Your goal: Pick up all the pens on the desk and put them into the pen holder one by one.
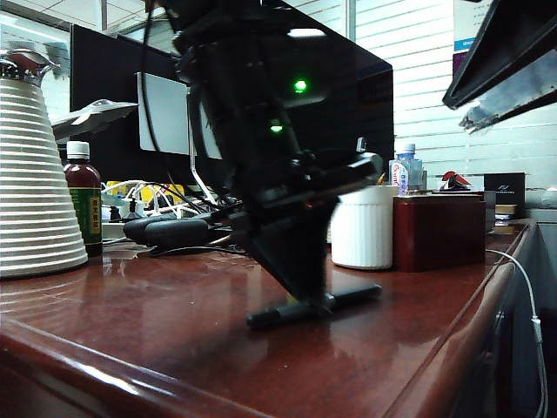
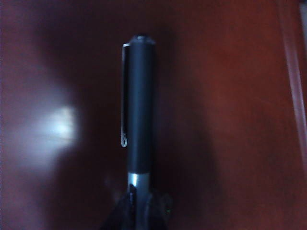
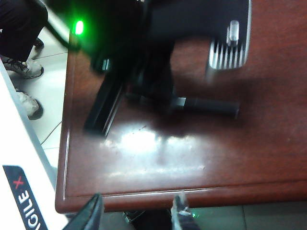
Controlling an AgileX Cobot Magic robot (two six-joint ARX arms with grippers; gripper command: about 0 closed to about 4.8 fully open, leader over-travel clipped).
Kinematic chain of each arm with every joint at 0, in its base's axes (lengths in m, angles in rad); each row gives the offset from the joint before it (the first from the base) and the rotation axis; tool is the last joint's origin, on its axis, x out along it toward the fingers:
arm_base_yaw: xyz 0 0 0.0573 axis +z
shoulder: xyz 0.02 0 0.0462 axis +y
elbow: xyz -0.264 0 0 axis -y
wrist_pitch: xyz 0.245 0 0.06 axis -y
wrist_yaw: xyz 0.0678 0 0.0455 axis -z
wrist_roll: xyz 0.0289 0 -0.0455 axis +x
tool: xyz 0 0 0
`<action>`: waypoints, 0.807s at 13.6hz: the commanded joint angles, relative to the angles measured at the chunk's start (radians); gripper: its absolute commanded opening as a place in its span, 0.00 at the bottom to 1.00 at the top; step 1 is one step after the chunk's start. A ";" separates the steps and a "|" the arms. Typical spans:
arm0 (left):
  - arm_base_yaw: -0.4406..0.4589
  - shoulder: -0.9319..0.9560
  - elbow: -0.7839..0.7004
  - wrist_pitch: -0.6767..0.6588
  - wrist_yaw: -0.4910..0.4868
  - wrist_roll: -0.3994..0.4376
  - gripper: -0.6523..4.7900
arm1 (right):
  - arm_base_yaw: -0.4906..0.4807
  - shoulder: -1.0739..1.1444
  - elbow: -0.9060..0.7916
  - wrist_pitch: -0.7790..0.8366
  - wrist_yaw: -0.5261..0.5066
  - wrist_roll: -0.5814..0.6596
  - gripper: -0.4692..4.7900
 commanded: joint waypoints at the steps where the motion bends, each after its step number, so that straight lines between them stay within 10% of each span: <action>1: 0.053 -0.097 0.005 0.195 0.066 0.000 0.11 | 0.000 -0.003 0.030 0.066 0.042 0.001 0.45; 11: 0.176 0.002 0.005 1.159 0.218 -0.195 0.11 | 0.000 -0.006 0.039 0.650 0.428 0.156 0.45</action>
